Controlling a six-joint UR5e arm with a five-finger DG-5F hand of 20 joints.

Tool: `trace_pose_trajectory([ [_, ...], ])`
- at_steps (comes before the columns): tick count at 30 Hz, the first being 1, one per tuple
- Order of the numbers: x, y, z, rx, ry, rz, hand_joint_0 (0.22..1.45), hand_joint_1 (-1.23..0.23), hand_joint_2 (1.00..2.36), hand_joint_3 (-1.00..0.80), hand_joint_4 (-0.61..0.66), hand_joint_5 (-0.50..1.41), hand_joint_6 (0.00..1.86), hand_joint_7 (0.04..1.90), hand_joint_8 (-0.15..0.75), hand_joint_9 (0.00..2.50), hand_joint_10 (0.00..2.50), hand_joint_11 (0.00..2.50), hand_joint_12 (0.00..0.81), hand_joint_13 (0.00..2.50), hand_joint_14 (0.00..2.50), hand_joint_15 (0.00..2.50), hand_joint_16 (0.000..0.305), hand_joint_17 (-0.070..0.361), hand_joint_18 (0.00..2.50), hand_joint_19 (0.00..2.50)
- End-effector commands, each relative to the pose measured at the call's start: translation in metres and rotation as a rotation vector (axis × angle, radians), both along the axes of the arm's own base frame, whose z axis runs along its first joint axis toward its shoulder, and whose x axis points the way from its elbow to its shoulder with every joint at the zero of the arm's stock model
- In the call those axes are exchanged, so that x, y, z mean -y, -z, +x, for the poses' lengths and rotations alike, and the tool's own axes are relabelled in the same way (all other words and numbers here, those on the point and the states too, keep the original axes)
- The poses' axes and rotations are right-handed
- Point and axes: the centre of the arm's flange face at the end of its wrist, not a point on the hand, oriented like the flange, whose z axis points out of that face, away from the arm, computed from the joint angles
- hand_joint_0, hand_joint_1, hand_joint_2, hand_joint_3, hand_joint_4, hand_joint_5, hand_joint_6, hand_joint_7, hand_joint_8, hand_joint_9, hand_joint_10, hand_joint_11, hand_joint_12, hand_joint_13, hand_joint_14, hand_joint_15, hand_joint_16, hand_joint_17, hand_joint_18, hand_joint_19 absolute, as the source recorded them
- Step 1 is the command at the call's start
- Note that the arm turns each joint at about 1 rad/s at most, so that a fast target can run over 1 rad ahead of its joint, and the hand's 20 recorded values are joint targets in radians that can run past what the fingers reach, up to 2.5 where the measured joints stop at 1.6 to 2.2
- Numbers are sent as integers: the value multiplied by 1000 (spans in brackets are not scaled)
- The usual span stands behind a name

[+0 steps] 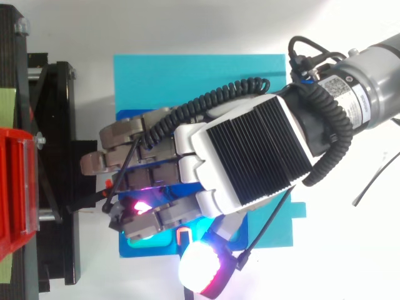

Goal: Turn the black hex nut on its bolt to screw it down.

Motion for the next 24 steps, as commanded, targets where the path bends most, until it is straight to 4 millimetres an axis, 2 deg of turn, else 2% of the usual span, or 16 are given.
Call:
trace_pose_trajectory([
  [1,9,1,-2,1,-3,-4,486,-174,1000,-500,130,-2,505,1346,289,905,6,134,334,539,0,0,52,116,389,516],
  [7,19,-1,-3,10,-2,-11,486,-174,1000,-500,143,-3,504,1360,291,915,6,141,333,542,0,0,52,116,392,516],
  [24,68,-2,-14,41,-12,-27,490,-181,1000,-500,149,-3,504,1347,289,923,6,140,331,554,1,0,51,115,401,518],
])
